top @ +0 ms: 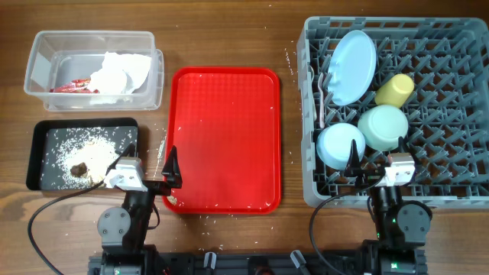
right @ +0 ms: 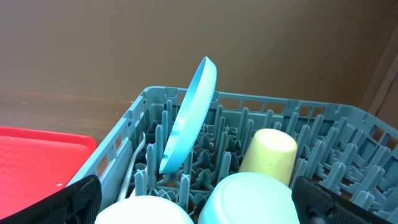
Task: Sort waste into correct bins and load items into the dishwasher rack
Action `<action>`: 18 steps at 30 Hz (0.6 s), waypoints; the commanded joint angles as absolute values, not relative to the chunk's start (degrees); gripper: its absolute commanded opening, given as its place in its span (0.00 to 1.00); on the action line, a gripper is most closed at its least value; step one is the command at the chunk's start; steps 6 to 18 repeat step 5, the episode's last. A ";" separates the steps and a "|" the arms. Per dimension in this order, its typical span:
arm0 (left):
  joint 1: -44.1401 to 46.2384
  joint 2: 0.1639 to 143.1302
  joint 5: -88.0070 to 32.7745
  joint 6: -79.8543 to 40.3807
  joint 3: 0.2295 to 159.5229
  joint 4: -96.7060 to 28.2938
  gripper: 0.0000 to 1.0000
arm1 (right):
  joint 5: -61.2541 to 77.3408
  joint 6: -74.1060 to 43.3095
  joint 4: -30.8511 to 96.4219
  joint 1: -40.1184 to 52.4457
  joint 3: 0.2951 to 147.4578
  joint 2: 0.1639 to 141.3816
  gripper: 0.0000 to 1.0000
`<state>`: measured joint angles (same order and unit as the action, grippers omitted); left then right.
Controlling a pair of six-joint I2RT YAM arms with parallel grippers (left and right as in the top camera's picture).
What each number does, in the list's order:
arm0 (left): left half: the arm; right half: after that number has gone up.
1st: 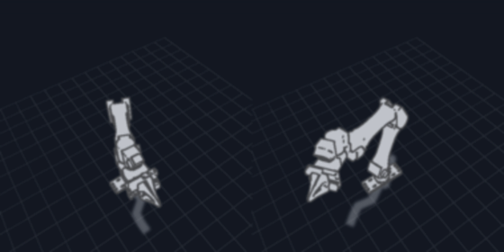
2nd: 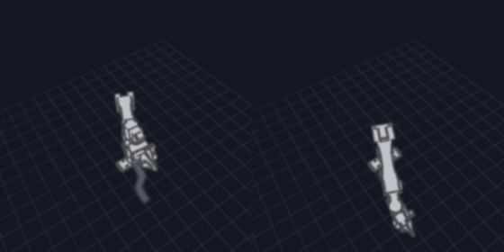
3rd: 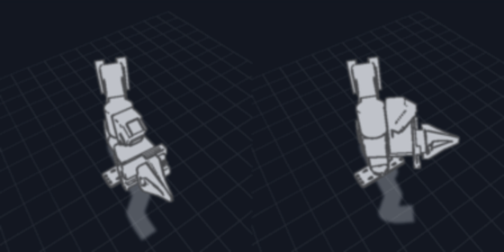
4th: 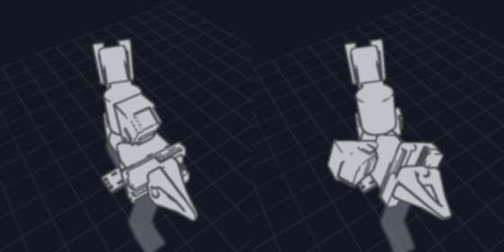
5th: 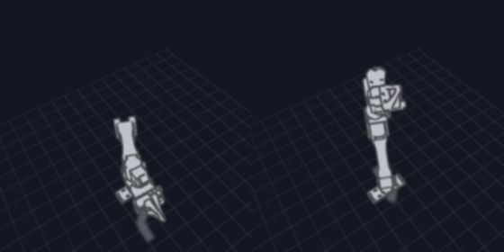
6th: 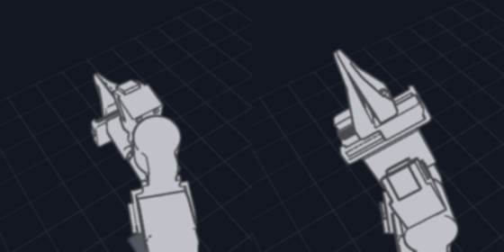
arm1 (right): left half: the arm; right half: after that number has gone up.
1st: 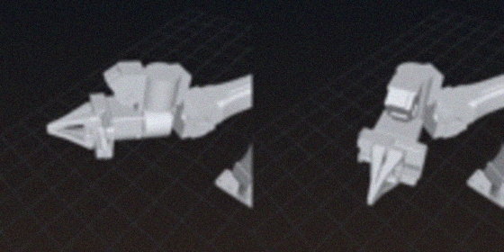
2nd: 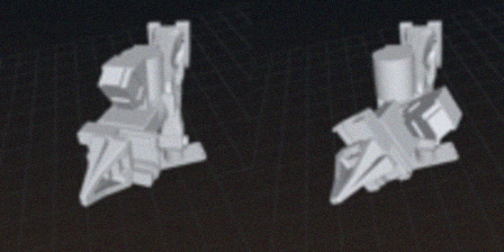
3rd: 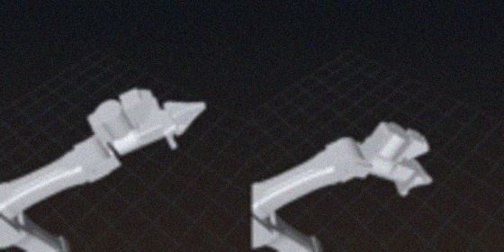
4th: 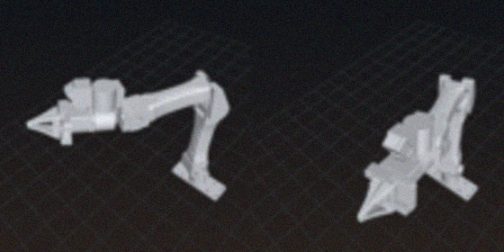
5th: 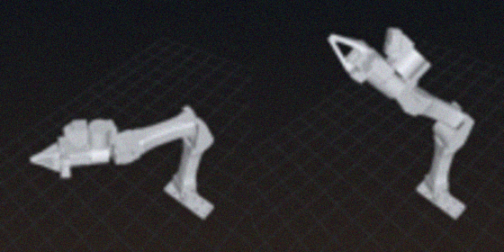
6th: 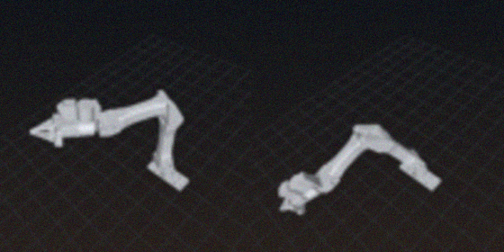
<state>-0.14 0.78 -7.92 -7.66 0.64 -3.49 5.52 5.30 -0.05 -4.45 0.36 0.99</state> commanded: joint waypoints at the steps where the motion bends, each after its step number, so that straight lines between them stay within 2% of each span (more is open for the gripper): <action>1: -0.54 0.16 -7.18 -7.99 0.32 -3.81 1.00 | 5.02 6.00 -0.23 -4.73 0.30 0.21 1.00; 18: -0.54 0.16 -7.18 -7.99 0.32 -3.81 1.00 | 5.02 6.00 -0.23 -4.73 0.30 0.21 1.00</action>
